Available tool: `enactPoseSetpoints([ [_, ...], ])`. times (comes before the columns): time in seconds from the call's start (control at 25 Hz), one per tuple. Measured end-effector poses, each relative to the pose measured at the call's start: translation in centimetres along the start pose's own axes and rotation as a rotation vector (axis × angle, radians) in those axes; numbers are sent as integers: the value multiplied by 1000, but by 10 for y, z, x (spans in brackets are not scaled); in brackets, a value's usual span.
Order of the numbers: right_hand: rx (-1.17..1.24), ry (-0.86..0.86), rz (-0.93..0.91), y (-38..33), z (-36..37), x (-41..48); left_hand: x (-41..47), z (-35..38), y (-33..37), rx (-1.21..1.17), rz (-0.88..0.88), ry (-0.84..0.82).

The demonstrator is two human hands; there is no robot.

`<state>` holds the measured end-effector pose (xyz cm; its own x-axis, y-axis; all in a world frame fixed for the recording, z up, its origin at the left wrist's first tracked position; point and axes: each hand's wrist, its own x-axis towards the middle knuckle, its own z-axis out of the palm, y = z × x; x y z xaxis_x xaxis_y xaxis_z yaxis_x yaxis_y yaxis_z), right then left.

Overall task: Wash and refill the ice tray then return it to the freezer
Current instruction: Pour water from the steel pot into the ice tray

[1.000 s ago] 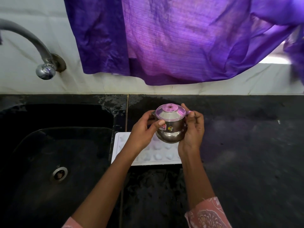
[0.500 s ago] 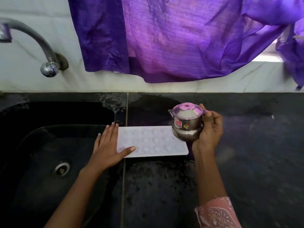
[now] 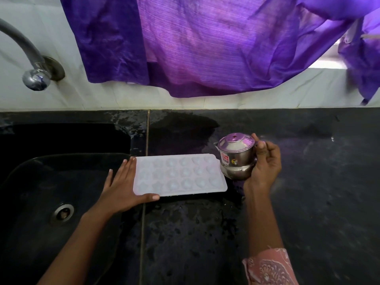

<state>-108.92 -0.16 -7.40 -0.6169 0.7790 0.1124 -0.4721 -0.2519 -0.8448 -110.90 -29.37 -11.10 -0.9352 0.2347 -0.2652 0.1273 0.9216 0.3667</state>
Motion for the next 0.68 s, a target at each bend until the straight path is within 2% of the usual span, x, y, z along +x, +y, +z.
enactPoseSetpoints([
  [0.68, -74, -12, -3, -5, 3, 3, 2, 3, 0, -43, -25, -19],
])
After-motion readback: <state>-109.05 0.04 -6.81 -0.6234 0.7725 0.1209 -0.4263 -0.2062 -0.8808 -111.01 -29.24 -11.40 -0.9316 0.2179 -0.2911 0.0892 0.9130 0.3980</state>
